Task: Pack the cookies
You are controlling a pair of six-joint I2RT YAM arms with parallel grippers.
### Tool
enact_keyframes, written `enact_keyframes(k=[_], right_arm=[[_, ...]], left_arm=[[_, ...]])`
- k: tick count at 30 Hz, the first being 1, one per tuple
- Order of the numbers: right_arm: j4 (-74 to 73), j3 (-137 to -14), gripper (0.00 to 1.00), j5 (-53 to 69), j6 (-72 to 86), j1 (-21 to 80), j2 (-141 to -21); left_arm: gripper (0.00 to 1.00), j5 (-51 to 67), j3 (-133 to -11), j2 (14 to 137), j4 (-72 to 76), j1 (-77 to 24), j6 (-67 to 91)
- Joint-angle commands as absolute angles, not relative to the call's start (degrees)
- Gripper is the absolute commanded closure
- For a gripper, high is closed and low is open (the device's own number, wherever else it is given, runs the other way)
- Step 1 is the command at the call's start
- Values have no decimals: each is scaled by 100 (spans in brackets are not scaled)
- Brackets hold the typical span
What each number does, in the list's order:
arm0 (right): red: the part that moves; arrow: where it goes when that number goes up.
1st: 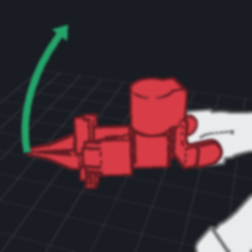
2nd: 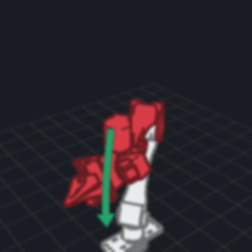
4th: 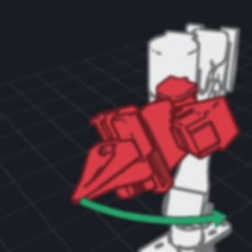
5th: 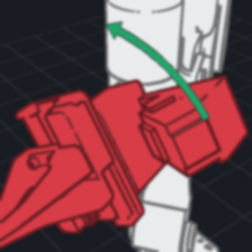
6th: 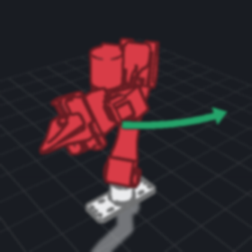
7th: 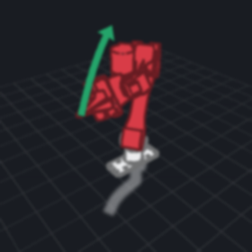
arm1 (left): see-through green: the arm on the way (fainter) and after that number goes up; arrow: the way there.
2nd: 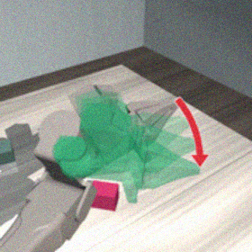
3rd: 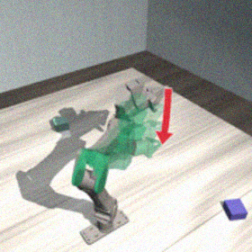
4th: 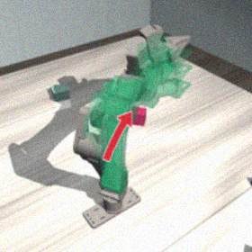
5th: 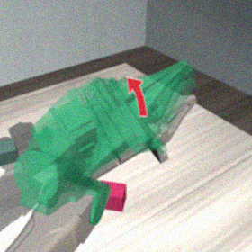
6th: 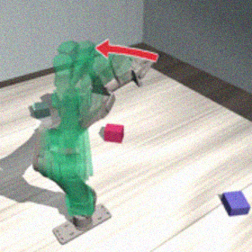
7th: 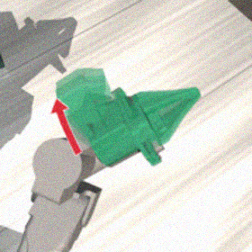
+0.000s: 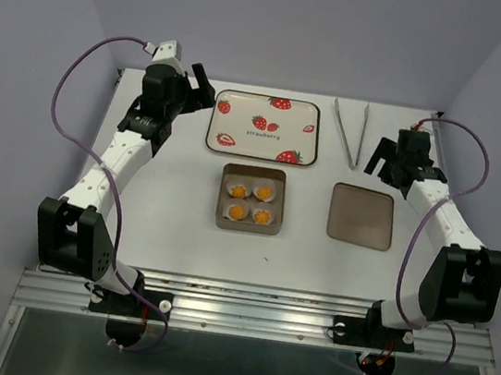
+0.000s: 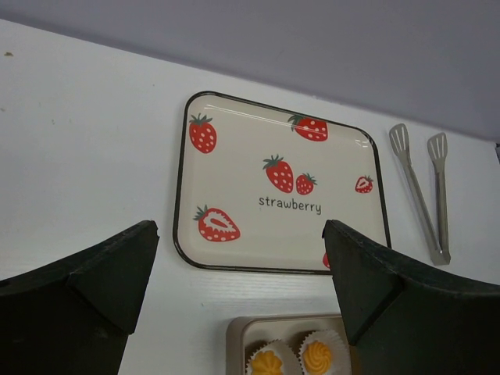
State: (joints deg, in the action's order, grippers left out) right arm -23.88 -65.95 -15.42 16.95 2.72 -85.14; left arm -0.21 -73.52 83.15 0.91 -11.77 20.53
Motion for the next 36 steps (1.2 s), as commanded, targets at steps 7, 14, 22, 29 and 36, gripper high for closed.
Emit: enact_keyframes(k=[7, 14, 22, 29, 36], right_arm=[[-3313, -5177, 0, -1196, 2303, -641, -7699], [-2910, -4904, 15, -651, 2250, -1072, -8270], [-2365, -4825, 28, -677, 2171, -1257, -8806], [-2215, -4808, 37, -624, 1863, -1257, -9088], [-2162, -4711, 49, -448, 1933, -1257, -9088]], left_arm=[[1, 343, -7356, 8183, 404, -1169, 1784], [1, 369, -7383, 8244, 404, -1195, 1723], [1, 378, -7471, 8402, 396, -1195, 1705], [1, 378, -7637, 8604, 352, -1195, 1679], [1, 413, -7848, 8736, 264, -1204, 1608]])
